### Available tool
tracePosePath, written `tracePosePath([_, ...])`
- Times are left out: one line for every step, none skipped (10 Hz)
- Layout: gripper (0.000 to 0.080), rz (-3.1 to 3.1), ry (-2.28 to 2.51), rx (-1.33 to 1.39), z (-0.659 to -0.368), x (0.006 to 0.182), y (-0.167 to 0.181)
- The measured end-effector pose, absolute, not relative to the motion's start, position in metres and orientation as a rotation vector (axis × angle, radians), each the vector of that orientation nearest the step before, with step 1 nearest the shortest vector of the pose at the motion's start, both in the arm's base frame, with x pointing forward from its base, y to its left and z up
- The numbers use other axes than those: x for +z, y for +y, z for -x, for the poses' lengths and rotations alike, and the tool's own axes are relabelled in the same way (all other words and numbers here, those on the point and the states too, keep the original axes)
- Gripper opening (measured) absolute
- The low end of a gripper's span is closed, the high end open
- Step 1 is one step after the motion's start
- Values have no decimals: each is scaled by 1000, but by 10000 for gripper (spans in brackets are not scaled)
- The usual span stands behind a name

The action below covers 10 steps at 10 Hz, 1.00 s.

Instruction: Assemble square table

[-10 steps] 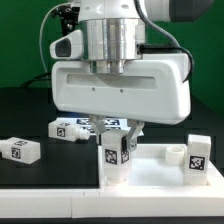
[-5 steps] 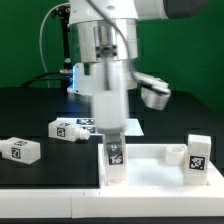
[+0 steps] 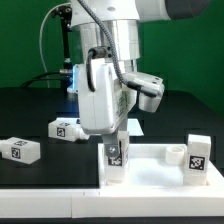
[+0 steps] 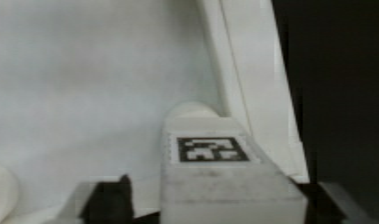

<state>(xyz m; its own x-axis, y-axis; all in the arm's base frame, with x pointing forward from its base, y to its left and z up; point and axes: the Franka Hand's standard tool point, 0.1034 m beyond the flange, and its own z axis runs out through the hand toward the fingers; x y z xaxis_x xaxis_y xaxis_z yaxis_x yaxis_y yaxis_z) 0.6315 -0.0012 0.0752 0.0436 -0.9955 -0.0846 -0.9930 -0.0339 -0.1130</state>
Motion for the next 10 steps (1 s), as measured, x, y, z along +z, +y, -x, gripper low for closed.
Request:
tracePosePath([523,2384,1821,-50,-633,76,-2])
tracePosePath([627,2470,1706,-55,-632,75,-4])
tracePosePath([643,2506,1656,-62,-632,75,-4])
tracePosePath([643,2561,1571,-70,-632,75,-4])
tracePosePath([648,2616,1484,-78,-632,75,-5])
tracePosePath([648,2708,1338,-91,-632,76,-5])
tracePosePath([649,2914,954,-119,-633,78,-3])
tracePosePath([649,2942,860,-117,-634,80,-2])
tracePosePath([630,2936,891,-114,-633,78,-3])
tracePosePath([630,2938,890,-114,-633,78,-3])
